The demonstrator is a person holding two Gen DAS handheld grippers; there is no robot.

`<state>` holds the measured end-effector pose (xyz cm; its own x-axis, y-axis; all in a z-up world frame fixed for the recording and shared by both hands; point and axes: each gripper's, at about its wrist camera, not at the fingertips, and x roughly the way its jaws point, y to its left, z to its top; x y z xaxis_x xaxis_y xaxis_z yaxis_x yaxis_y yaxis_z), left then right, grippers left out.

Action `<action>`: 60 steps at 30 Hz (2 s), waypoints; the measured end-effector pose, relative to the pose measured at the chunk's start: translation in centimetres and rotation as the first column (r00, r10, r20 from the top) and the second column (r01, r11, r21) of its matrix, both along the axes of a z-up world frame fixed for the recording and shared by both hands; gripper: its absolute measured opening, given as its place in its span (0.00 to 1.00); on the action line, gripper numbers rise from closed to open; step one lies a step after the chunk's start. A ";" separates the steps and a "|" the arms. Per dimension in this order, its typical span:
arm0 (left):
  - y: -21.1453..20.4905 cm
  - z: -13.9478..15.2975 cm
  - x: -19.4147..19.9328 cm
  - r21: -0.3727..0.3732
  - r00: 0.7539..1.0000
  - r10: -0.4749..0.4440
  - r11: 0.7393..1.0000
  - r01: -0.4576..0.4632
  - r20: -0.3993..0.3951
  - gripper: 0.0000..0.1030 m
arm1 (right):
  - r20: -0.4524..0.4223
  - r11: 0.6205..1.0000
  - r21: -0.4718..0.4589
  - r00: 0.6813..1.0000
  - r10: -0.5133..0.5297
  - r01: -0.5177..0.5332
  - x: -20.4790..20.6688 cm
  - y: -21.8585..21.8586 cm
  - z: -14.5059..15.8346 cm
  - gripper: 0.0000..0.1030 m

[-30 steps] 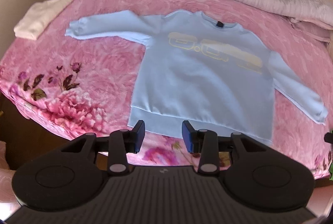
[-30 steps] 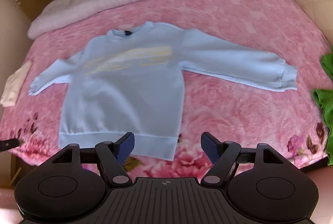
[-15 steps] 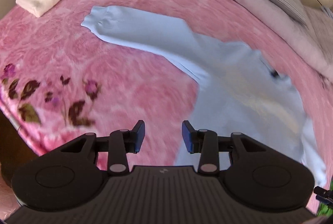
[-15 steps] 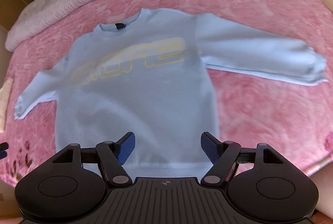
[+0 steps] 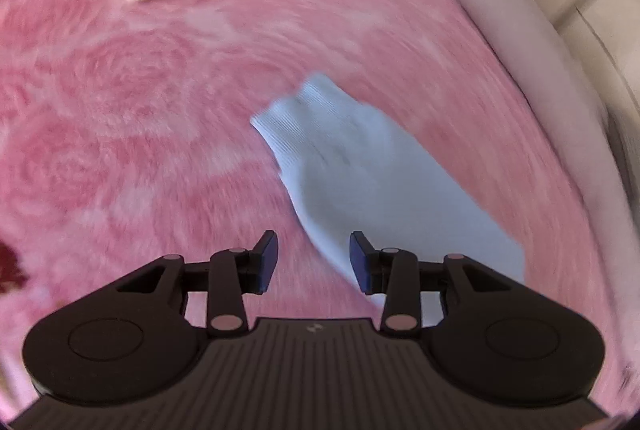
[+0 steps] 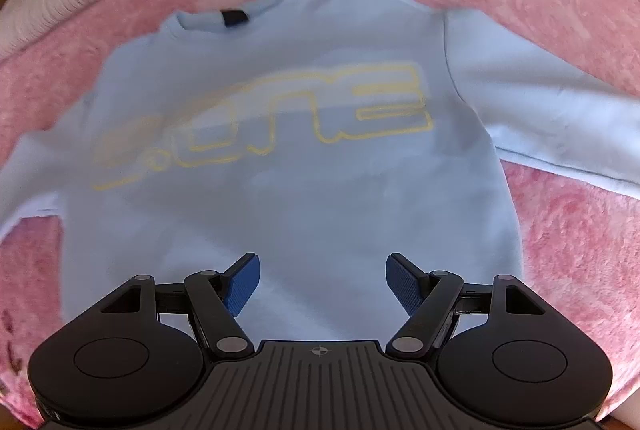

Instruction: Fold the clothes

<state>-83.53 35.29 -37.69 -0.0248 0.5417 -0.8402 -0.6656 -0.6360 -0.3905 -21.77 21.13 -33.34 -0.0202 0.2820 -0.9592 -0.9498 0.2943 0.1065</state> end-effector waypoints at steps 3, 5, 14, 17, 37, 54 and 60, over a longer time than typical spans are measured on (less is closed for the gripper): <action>0.7 -2.2 -1.6 0.030 0.992 0.090 0.995 -0.093 0.084 0.34 | 0.026 0.999 -0.024 0.999 -0.020 0.021 0.6 0.2 -1.4 0.72; 1.0 -3.5 -2.4 0.052 0.981 0.141 0.987 -0.149 0.132 0.29 | 0.041 0.999 -0.038 0.999 -0.035 0.036 1.3 0.3 -2.1 0.72; 2.8 5.9 8.0 0.277 0.962 -0.197 0.929 0.245 -0.191 0.01 | 0.053 0.997 -0.015 0.996 -0.070 0.071 3.9 -0.4 -2.0 0.72; 1.5 10.6 16.8 0.401 0.881 -0.423 0.784 0.474 -0.214 0.01 | 0.044 0.995 0.020 0.994 -0.100 0.099 5.5 -0.3 -1.2 0.72; -11.3 3.5 34.5 -0.043 0.710 -0.703 0.711 0.701 -0.040 0.11 | -0.494 0.946 0.118 0.845 -0.206 0.300 14.9 2.2 -3.7 0.72; -10.7 1.0 34.0 -0.180 0.766 -0.635 0.769 0.613 -0.100 0.12 | -0.167 0.876 0.458 0.953 0.252 -0.151 9.7 7.6 1.1 0.05; -9.3 0.4 34.7 -0.230 0.700 -0.692 0.721 0.654 -0.178 0.12 | -0.121 0.964 0.252 0.985 0.120 -0.086 13.0 8.8 -3.2 0.05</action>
